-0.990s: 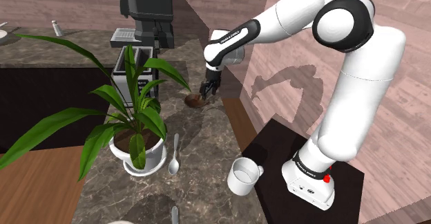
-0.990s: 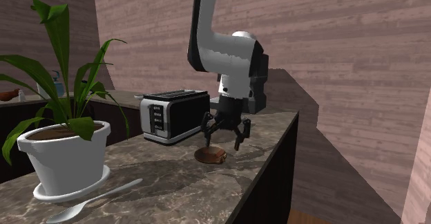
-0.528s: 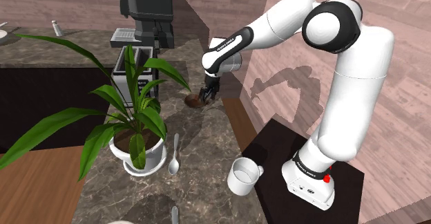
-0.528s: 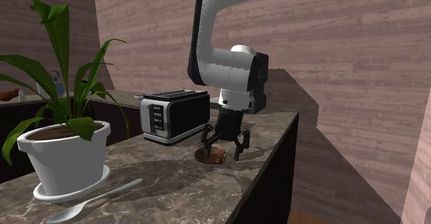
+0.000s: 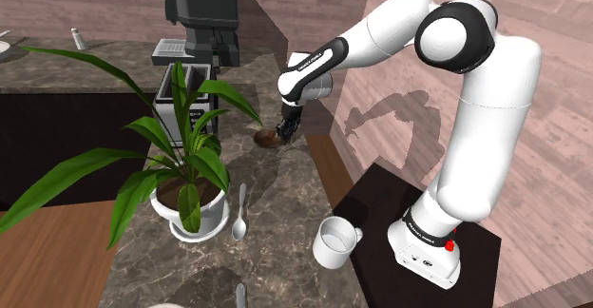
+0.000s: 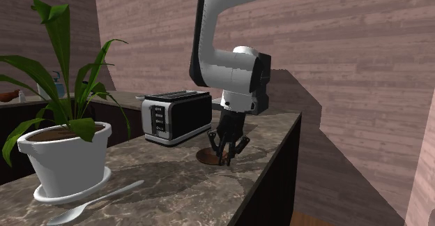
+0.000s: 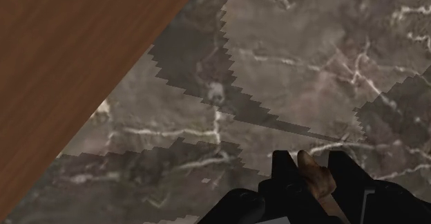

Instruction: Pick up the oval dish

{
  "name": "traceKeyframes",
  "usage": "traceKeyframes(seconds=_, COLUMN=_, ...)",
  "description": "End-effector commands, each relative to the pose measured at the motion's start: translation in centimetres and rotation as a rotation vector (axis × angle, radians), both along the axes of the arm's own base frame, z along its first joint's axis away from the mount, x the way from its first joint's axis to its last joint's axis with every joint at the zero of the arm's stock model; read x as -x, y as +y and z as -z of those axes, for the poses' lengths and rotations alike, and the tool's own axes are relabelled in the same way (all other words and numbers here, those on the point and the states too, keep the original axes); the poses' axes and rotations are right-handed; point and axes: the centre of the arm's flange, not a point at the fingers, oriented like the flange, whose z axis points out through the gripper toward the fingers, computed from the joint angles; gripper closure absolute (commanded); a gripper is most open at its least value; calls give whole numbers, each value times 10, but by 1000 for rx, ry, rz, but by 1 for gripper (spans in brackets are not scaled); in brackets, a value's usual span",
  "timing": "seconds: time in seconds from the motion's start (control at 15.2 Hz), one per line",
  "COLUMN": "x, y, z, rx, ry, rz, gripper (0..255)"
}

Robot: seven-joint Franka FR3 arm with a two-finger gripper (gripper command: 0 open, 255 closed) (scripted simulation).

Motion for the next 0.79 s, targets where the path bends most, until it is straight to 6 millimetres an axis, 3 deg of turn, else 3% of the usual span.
traceKeyframes(seconds=0.0, x=0, y=0, z=0, rx=0, ry=0, rz=0, gripper=255)
traceKeyframes(seconds=0.13, x=0, y=0, z=0, rx=0, ry=0, rz=0, gripper=255)
traceKeyframes(seconds=0.73, x=0, y=0, z=-48, rx=0, ry=0, rz=0, gripper=255)
